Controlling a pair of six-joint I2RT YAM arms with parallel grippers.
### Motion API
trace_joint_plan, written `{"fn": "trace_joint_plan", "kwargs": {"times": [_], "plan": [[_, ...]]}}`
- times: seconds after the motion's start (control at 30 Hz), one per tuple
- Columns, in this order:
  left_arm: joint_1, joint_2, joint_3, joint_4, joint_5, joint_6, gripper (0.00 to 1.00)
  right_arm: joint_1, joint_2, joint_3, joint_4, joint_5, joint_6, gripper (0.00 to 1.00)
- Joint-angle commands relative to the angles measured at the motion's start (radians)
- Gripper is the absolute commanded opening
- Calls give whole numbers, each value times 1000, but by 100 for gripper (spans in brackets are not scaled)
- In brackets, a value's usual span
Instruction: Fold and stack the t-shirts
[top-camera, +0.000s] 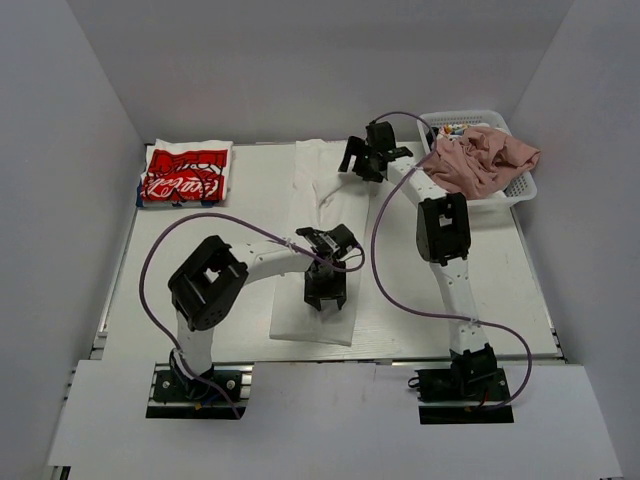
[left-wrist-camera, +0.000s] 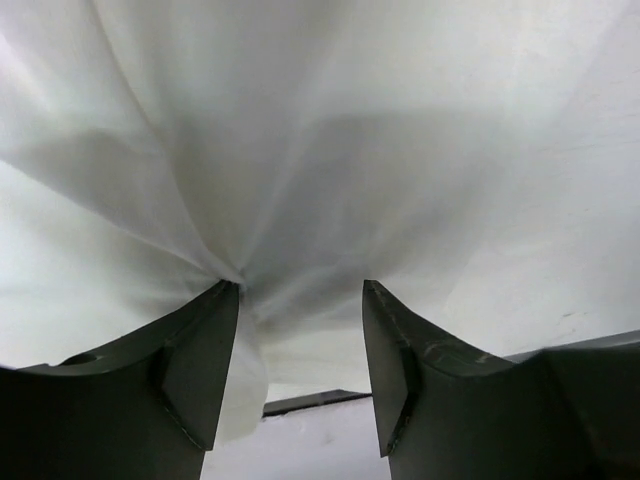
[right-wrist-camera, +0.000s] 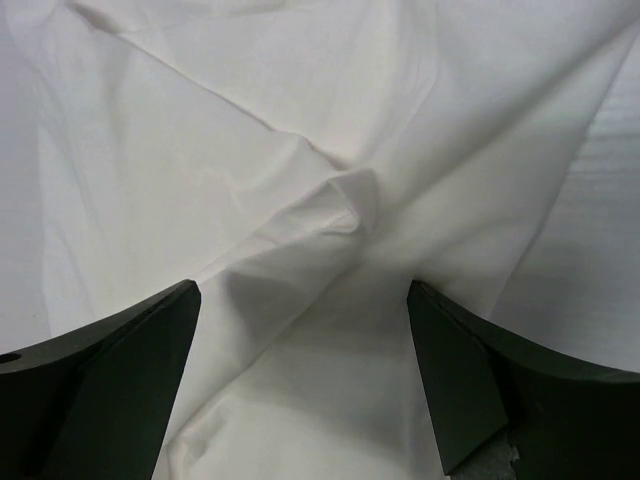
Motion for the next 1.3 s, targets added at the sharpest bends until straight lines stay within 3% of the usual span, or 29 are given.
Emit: {"fn": "trace_joint_plan", "kwargs": {"times": [0.0, 0.13, 0.17, 0.23, 0.27, 0.3, 0.47, 0.5, 0.57, 0.6, 0.7, 0.87, 1.1, 1.23, 1.27], "plan": [[-36, -58, 10, 65, -84, -45, 63, -12, 22, 62, 76, -110, -41, 90], [-78, -260, -67, 25, -238, -45, 70, 13, -156, -36, 40, -103, -148, 90], [-78, -311, -96, 14, -257, -45, 72, 16, -234, -161, 44, -83, -159, 90], [-90, -477, -210, 14, -304, -72, 77, 25, -360, -253, 56, -53, -181, 90], [-99, -532, -251, 5, -323, -89, 85, 28, -471, -400, 72, -2, -179, 90], [-99, -584, -292, -7, -361, -124, 100, 31, -502, -451, 101, 9, -179, 90], [-66, -839, -552, 27, -444, -184, 100, 89, -789, -844, 118, 10, -97, 90], [-55, -853, -579, 13, -479, -203, 100, 106, -831, -1043, 136, 50, -81, 90], [-40, -877, -607, 4, -512, -227, 100, 175, -950, -1175, 199, 43, -19, 90], [-24, -899, -640, 19, -524, -227, 100, 194, -1022, -1332, 219, 31, 2, 90], [-9, -911, -697, 110, -480, -186, 100, 290, -1208, -1520, 216, 37, 89, 90], [23, -890, -778, 221, -350, -119, 100, 428, -1302, -1639, 156, -39, 166, 90], [53, -845, -884, 356, -250, -119, 83, 583, -1322, -1707, 167, -104, 308, 90], [62, -845, -897, 386, -225, -119, 65, 617, -1284, -1713, 191, -109, 353, 87], [62, -845, -897, 386, -213, -119, 52, 623, -1276, -1710, 190, -111, 355, 84]]}}
